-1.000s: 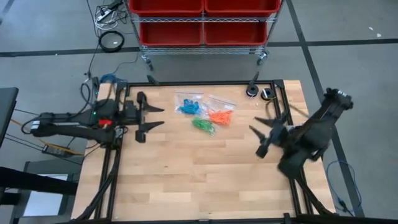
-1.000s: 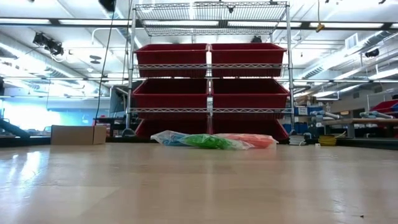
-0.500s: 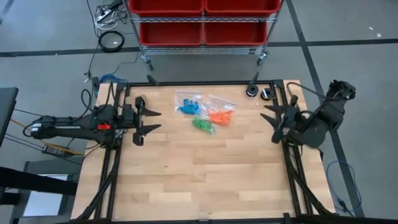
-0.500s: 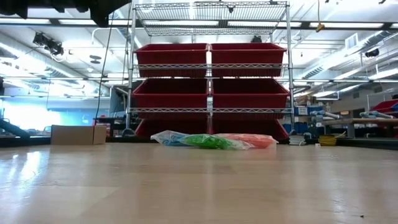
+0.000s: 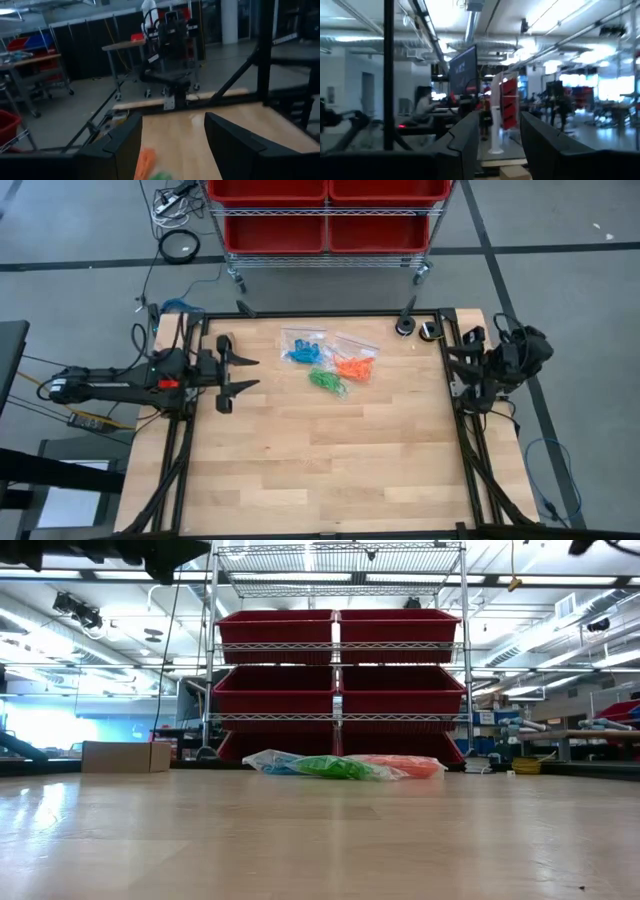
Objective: Sort rubber bands
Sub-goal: Return to Home Position
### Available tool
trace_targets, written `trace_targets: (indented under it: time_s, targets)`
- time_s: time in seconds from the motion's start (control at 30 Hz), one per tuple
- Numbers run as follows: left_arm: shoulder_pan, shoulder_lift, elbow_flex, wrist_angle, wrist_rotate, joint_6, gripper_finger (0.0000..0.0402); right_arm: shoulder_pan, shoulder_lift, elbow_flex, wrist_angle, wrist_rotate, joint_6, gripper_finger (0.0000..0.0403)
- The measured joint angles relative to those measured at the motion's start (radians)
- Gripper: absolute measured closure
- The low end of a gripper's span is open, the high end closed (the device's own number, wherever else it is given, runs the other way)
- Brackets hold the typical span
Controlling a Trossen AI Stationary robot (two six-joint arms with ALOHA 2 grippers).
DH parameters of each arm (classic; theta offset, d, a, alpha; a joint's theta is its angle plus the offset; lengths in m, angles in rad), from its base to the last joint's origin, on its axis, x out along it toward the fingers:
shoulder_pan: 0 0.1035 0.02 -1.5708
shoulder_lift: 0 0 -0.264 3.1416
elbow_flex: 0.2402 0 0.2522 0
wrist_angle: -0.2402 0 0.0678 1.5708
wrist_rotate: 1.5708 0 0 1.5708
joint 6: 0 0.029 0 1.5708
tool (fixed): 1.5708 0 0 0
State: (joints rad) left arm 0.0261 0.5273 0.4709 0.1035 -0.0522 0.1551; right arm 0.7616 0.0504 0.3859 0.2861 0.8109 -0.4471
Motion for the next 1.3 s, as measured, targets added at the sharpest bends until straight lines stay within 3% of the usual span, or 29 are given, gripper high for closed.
trace_targets:
  time_s: [0.17, 0.37, 0.57, 0.7, 0.9, 1.3]
  targets:
    - [0.003, -0.059, 0.000, -0.152, -0.059, -0.021, 0.0179, -0.009, -0.043, -0.076, 0.001, 0.015, -0.026, 0.0276]
    - [0.002, -0.217, -0.012, -0.165, -0.089, -0.028, 0.0194, -0.016, -0.047, -0.094, -0.012, 0.033, -0.035, 0.0284]
    - [0.002, -0.420, -0.161, -0.165, -0.169, -0.081, 0.0199, -0.053, -0.047, -0.107, -0.021, 0.041, -0.055, 0.0284]
    - [0.002, -0.525, -0.298, -0.074, -0.205, -0.135, 0.0199, -0.083, -0.047, -0.146, -0.021, 0.041, -0.027, 0.0286]
    - [0.002, -0.515, -0.417, 0.092, -0.208, -0.142, 0.0199, -0.131, -0.047, -0.205, -0.019, 0.035, 0.061, 0.0287]
    - [0.003, -0.515, -0.462, 0.048, -0.204, -0.155, 0.0200, -0.203, -0.047, -0.248, -0.015, 0.040, 0.089, 0.0297]
